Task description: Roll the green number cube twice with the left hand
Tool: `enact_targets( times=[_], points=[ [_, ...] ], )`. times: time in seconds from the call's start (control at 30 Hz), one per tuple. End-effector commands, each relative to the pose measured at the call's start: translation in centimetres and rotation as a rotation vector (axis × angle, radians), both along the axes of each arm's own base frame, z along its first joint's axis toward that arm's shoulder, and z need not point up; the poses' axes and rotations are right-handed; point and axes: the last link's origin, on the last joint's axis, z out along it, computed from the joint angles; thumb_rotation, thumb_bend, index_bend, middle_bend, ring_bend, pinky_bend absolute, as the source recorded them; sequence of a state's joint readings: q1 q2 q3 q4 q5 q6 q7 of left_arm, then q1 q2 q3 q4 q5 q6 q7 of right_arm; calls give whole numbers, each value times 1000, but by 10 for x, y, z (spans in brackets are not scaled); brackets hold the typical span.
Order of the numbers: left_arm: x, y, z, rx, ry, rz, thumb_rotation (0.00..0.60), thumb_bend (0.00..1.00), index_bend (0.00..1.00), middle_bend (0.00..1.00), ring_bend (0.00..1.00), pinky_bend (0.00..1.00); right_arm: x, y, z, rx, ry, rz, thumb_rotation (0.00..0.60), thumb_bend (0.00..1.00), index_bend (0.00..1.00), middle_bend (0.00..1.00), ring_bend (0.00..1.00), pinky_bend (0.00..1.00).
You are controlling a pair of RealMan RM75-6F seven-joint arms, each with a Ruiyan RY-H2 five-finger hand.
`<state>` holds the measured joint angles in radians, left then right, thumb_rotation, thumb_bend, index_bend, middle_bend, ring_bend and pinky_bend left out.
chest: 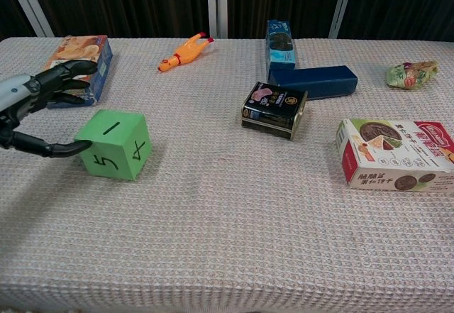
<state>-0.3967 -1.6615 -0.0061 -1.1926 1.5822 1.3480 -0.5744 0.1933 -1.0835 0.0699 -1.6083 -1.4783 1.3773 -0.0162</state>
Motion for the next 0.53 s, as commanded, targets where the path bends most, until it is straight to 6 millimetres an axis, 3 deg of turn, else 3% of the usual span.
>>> enact_targets(
  times=[0.03, 0.13, 0.27, 0.33, 0.43, 0.53],
  points=[
    [-17, -26, 41, 117, 183, -45, 600, 207, 38, 19, 58, 149, -11, 15, 4, -27, 29, -11, 600, 198, 0, 0, 0, 0],
    [-41, -52, 78, 215, 478, -36, 581, 208, 105, 47, 58, 149, -26, 34, 6, -82, 56, -35, 600, 198, 0, 0, 0, 0],
    [-70, -86, 117, 339, 859, 46, 560, 207, 102, 61, 58, 150, -48, 61, 10, -178, 97, -58, 600, 196, 0, 0, 0, 0],
    [-78, -103, 128, 340, 894, 116, 517, 199, 91, 59, 58, 150, -57, 73, 12, -203, 100, -81, 600, 195, 0, 0, 0, 0],
    [-87, -117, 139, 332, 883, 167, 399, 185, 88, 58, 58, 150, -66, 85, 15, -220, 105, -108, 600, 195, 0, 0, 0, 0],
    [-92, -120, 145, 350, 886, 168, 385, 185, 86, 59, 58, 150, -71, 88, 14, -215, 106, -124, 600, 195, 0, 0, 0, 0]
  ],
)
